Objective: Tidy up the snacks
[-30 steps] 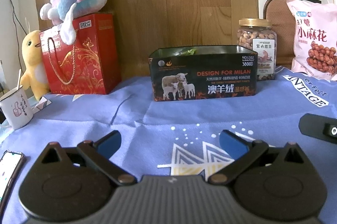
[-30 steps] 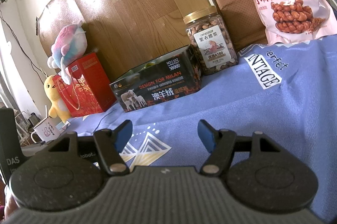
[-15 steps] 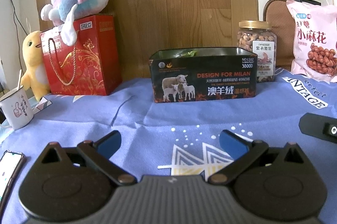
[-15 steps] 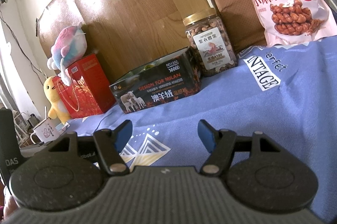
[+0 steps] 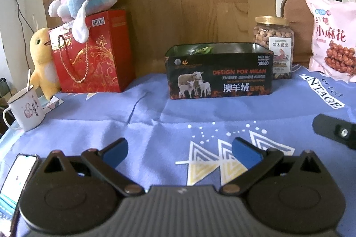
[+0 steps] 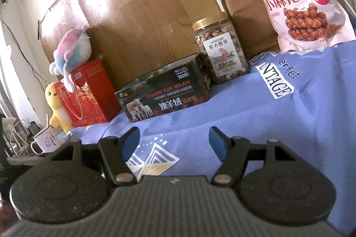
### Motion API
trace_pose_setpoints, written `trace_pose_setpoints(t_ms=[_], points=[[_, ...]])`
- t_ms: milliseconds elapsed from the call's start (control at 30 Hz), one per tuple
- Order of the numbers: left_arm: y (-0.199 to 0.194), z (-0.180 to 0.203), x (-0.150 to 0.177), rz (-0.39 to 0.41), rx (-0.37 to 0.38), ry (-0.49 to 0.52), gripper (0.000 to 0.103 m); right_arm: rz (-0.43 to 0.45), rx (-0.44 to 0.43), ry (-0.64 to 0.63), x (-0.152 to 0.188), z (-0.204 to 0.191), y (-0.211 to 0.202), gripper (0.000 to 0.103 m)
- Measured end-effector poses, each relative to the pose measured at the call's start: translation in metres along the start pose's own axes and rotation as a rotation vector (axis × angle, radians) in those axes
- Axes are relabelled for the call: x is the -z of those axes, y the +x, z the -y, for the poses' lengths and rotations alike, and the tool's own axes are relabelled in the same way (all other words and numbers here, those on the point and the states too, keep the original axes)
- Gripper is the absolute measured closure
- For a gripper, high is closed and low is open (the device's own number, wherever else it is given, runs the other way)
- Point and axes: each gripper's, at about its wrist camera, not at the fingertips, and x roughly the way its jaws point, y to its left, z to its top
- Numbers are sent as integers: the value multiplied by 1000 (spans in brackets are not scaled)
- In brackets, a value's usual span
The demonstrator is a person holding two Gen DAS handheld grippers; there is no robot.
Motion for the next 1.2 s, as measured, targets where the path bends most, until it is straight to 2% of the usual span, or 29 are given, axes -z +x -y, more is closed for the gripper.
trace_pose_setpoints(t_ms=[133,200,333,400,467,900,1200], points=[[-12,-4,-5,1,22,-11,0,-19,5,29,0,-1,-6,32],[-16,-6,-8,-1,32,-17,0,-29,5,48,-1,-2,-12,22],[-26,-9,-12,5,40,-27,0,-22,-3,61,-8,-9,-25,19],[-31,-10,-13,8,36,-29,0,2,7,57,-14,-15,-33,10],[-35,-12,-14,9,40,-30,0,17,5,64,-19,-18,-38,7],[-65,-19,-13,55,59,-24,0,-26,-53,56,-23,-43,-49,4],[-67,-26,-13,45,60,-62,0,-9,-36,43,-21,-50,-53,4]])
